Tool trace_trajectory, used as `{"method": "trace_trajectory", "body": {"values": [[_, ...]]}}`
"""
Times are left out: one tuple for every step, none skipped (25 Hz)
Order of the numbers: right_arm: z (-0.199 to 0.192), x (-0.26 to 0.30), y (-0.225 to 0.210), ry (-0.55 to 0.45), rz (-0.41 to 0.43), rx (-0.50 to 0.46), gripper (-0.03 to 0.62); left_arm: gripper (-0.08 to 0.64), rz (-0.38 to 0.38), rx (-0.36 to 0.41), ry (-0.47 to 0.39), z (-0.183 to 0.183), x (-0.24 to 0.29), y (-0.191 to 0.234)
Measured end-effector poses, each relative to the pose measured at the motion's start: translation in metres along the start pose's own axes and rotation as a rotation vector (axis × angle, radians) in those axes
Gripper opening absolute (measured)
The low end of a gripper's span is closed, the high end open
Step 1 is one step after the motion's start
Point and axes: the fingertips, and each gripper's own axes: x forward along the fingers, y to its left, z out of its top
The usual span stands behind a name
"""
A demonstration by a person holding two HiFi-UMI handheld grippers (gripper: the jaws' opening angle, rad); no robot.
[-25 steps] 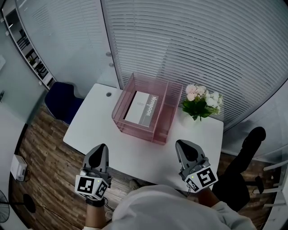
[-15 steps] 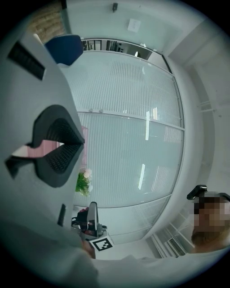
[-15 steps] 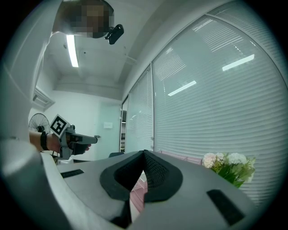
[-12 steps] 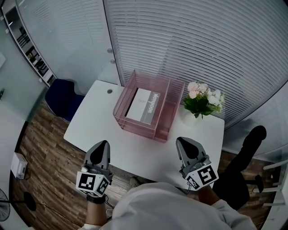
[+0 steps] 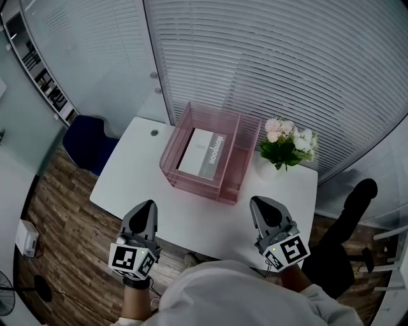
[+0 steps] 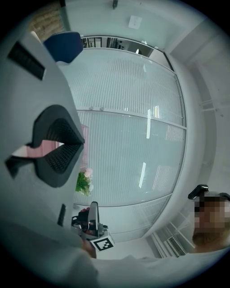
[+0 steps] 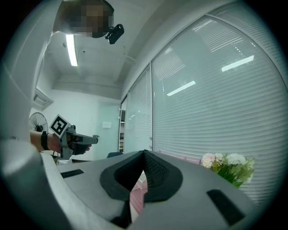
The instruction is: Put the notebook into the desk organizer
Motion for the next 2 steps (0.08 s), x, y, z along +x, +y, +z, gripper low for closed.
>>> {"method": "trace_trajectory", "body": {"values": [[0.0005,0.0009,-0.0011,-0.002,0.0,-0.001,0.011,0.008,-0.003,0.003,-0.003,0.0011,0.0019,0.0],[0.0011,0.0019,-0.0022,-0.004,0.0,-0.003,0.011,0.008,-0.006,0.007,-0.006,0.0022,0.0039,-0.0001]]}}
